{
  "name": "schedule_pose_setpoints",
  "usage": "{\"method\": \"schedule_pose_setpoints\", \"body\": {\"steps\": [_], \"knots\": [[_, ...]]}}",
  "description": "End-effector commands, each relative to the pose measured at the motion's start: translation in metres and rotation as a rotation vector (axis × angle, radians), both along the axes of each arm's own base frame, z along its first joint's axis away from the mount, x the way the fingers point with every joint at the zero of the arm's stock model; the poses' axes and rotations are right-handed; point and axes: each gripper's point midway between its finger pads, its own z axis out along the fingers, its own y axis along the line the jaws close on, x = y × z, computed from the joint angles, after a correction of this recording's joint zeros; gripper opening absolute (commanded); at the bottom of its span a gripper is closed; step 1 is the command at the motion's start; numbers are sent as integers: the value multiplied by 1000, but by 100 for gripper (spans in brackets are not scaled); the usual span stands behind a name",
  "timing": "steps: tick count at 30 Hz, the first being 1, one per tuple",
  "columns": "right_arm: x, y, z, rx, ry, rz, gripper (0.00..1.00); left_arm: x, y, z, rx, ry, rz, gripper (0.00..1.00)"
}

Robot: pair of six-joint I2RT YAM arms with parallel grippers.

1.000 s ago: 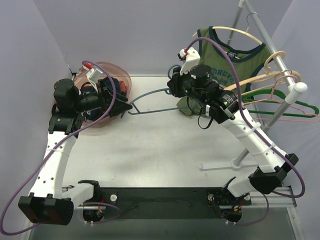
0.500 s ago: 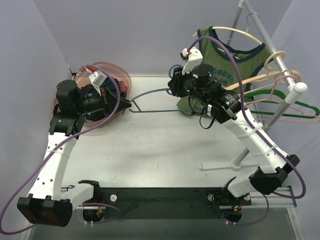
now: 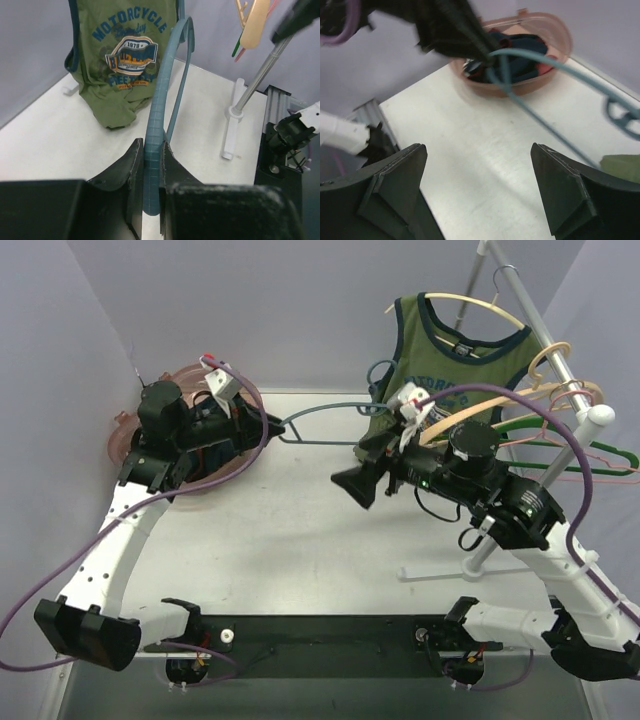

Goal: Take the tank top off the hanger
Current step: Place the hanger at the clothesline.

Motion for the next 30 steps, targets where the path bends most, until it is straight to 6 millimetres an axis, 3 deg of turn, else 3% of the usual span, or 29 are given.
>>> {"method": "schedule_pose_setpoints", "body": {"steps": [1, 4, 7, 8, 9, 13, 14, 20, 26, 27, 29, 30], "knots": [[-67, 13, -15, -39, -61, 298, 90, 13, -18, 59, -33, -253, 27, 0], [-99, 9, -41, -56, -21, 410, 91, 22, -33, 75, -65, -315, 44, 0], [-122, 3, -50, -42, -6, 487, 91, 31, -51, 88, -85, -369, 55, 0], [-128, 2, -57, -46, 6, 505, 91, 40, -57, 84, -76, -362, 70, 0], [-131, 2, -60, -49, 8, 513, 91, 36, -68, 88, -84, -364, 50, 0], [-124, 0, -60, -57, -14, 455, 90, 35, -97, 113, -107, -430, 17, 0], [-124, 1, -60, -57, -14, 453, 90, 38, -107, 109, -102, -424, 6, 0], [-132, 8, -60, -63, -7, 492, 90, 41, -147, 129, -122, -454, -21, 0], [-136, 15, -60, -70, -21, 507, 90, 42, -184, 126, -138, -449, -61, 0], [-136, 16, -60, -70, -25, 506, 90, 41, -187, 134, -153, -458, -61, 0], [-139, 17, -60, -71, -29, 513, 90, 44, -201, 124, -141, -433, -74, 0], [-139, 18, -60, -70, -30, 514, 90, 43, -203, 130, -155, -441, -74, 0]]}}
